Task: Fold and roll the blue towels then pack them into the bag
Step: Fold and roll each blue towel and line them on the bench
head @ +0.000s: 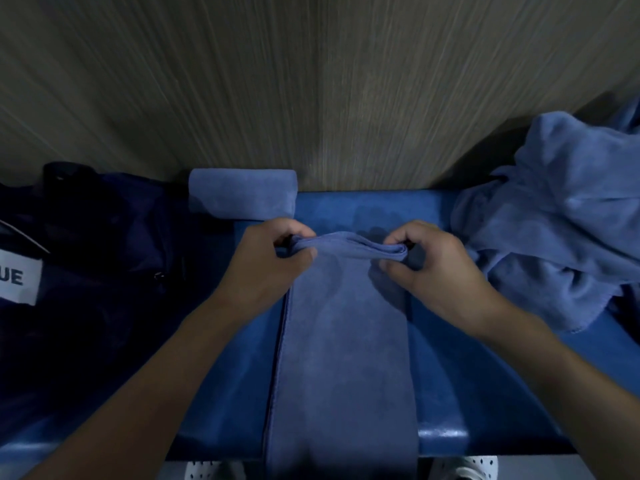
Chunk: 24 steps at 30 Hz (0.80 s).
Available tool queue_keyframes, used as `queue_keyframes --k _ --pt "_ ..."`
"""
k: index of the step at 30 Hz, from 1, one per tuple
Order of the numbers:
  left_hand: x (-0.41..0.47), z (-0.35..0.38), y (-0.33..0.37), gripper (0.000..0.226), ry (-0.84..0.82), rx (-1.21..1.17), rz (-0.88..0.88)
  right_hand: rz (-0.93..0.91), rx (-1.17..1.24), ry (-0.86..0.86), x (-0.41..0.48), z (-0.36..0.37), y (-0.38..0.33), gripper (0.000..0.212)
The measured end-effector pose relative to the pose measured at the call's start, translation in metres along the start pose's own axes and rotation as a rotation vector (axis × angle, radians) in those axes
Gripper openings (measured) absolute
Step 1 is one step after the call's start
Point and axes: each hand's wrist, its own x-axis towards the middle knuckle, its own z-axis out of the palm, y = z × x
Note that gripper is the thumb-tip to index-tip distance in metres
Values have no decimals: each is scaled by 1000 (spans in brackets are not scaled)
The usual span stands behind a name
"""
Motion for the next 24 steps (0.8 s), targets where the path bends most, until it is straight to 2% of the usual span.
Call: queue_keyframes --k 6,12,17,21,24 --pt "-10 -13 -5 32 -148 -43 84 -158 -2 -84 -11 -9 5 21" --pt "-24 -18 -20 28 -220 87 220 -248 -123 -141 -26 -9 12 23" --pt "-30 -19 -26 41 -275 259 250 -243 -211 -214 -35 -8 11 20" --pt "-34 -23 -28 31 -376 315 223 -202 -232 -282 -39 -11 13 17" --pt "-34 -25 -25 24 -441 306 137 -86 -176 -328 -39 -13 12 20"
